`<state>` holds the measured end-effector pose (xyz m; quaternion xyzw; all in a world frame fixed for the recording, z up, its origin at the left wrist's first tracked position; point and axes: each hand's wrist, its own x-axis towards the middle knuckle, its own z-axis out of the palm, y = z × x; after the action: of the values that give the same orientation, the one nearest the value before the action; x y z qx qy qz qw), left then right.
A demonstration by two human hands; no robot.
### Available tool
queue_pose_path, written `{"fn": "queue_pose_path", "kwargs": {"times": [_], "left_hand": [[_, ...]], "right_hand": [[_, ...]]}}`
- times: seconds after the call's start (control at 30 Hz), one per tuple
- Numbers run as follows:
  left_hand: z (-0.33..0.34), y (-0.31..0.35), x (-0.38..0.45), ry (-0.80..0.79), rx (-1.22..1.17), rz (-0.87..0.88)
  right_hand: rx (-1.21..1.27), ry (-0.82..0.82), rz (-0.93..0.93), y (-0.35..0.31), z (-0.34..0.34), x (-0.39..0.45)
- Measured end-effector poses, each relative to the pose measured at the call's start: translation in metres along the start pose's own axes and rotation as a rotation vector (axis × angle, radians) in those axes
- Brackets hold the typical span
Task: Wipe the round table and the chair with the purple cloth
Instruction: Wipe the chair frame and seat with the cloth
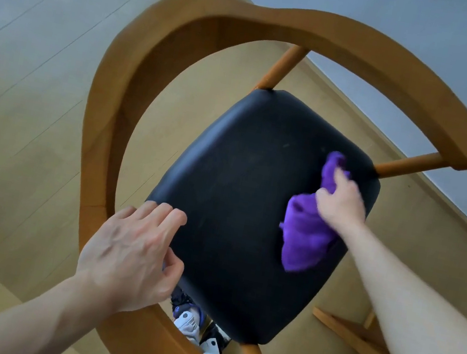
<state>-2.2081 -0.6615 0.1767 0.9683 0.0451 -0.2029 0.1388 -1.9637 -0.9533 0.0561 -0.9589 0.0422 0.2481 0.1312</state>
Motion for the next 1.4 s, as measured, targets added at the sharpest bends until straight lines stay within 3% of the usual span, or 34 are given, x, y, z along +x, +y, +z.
{"fn": "queue_pose_path", "kwargs": {"times": [0.07, 0.1, 0.17, 0.27, 0.33, 0.4, 0.5, 0.57, 0.63, 0.73, 0.83, 0.9, 0.97, 1.03, 1.1, 1.13, 1.27, 1.4], "left_hand": [[0.002, -0.001, 0.0, 0.018, -0.003, 0.004], [0.002, -0.001, 0.0, 0.026, 0.002, 0.005], [0.003, -0.001, 0.0, 0.031, 0.018, 0.007], [0.002, 0.0, -0.001, 0.003, 0.034, 0.003], [0.002, 0.001, -0.001, -0.005, 0.037, 0.007], [0.001, 0.001, -0.001, -0.006, 0.038, 0.01], [0.004, -0.001, 0.001, 0.013, 0.052, 0.044], [0.006, -0.001, 0.001, 0.027, 0.069, 0.085], [0.006, -0.001, 0.002, 0.033, 0.083, 0.115], [0.007, -0.002, 0.001, 0.048, 0.095, 0.123], [0.006, -0.002, -0.001, 0.053, 0.078, 0.098], [0.004, -0.001, -0.002, 0.059, 0.063, 0.083], [0.003, 0.0, -0.002, 0.057, 0.046, 0.078], [0.004, 0.0, -0.001, 0.075, 0.028, 0.075], [0.005, 0.0, -0.001, 0.084, 0.011, 0.065], [0.005, 0.0, -0.001, 0.092, 0.001, 0.054], [0.007, -0.001, -0.002, 0.117, 0.003, 0.026], [0.006, 0.001, -0.003, 0.125, 0.026, -0.053]], "right_hand": [[0.061, 0.041, 0.208, 0.008, -0.008, 0.021], [-0.027, 0.023, 0.184, 0.002, -0.006, 0.017], [-0.29, -0.087, -0.077, -0.015, 0.013, -0.007], [-0.529, -0.388, -0.54, -0.035, 0.04, -0.063], [-0.548, -0.452, -0.651, -0.03, 0.039, -0.073], [-0.409, -0.301, -0.553, -0.018, 0.029, -0.055], [-0.026, 0.015, -0.109, -0.002, 0.006, 0.0], [0.186, 0.057, 0.179, 0.0, -0.004, 0.03], [0.116, -0.038, 0.217, -0.011, -0.004, 0.038], [-0.257, -0.228, -0.142, -0.047, 0.008, 0.016], [-0.474, -0.498, -0.535, -0.076, 0.033, -0.032], [-0.489, -0.496, -0.643, -0.072, 0.039, -0.046], [-0.364, -0.263, -0.499, -0.06, 0.03, -0.026], [-0.135, -0.058, -0.145, -0.04, 0.013, 0.014], [-0.065, -0.037, 0.093, -0.025, -0.001, 0.043], [-0.094, -0.081, 0.117, -0.026, -0.002, 0.047], [-0.387, -0.206, -0.254, -0.076, 0.02, 0.006], [-0.769, -0.412, -0.835, -0.097, 0.069, -0.093]]}}
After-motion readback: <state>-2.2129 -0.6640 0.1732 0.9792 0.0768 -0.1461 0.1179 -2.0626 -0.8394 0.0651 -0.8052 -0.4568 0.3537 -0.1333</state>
